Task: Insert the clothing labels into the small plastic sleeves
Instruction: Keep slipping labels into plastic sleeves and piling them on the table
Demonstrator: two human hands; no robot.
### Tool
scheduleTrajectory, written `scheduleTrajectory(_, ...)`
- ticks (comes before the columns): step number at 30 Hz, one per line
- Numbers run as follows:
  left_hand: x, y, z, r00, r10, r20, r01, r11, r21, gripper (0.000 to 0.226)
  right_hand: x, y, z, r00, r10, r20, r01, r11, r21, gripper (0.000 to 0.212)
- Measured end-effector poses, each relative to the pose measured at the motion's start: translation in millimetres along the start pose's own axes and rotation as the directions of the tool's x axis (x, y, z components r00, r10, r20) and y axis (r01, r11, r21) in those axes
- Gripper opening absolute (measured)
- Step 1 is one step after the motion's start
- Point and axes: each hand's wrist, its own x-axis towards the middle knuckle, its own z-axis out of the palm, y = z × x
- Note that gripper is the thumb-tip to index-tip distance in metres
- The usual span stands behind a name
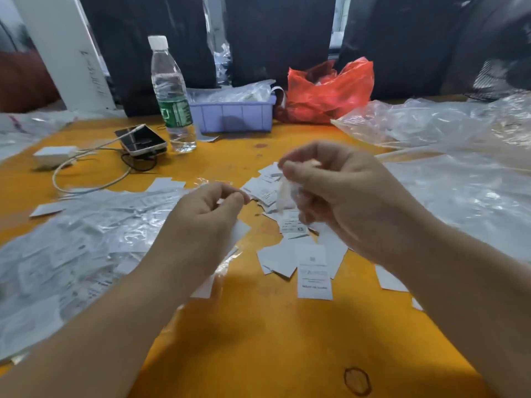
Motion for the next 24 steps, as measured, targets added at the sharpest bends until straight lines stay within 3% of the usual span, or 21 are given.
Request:
scheduleTrajectory(4,-5.5,-2.5,3.9,0.996,-0.086,0.016,0.087,0.986,-0.144,0.025,-6.5,10.5,-8.3,0.990,0.091,0.111,-0.102,0.989,0.107,0.013)
scheduleTrajectory(9,-16.8,4.6,8.0,0.999,-0.045,0.024,0.050,0.968,-0.247,0.025,-7.5,13.2,-4.4,0.971,0.162,0.177,-0.190,0.970,0.154,0.020)
scheduleTrajectory(12,-22.1,7.5,4.6,0.998,-0.022,0.051,0.033,0.976,-0.215,0.028,-11.5,13.9,1.7,0.953,0.171,0.250,-0.199,0.976,0.092,0.022)
scheduleTrajectory(16,-23.4,11.8,-0.1,0.998,0.037,0.051,-0.028,0.985,-0.173,0.038,-12.3,16.4,7.2,0.953,0.183,0.240,-0.186,0.982,-0.010,0.018)
scheduleTrajectory(20,-25.4,10.7,2.6,0.988,0.156,0.019,-0.152,0.979,-0.132,0.018,-15.6,17.2,13.6,0.943,0.212,0.255,-0.199,0.977,-0.076,0.016)
scheduleTrajectory(24,-27.5,11.1,4.9,0.979,0.200,0.035,-0.196,0.976,-0.094,0.015,-17.5,18.9,12.7,0.961,0.178,0.211,-0.157,0.981,-0.114,0.014)
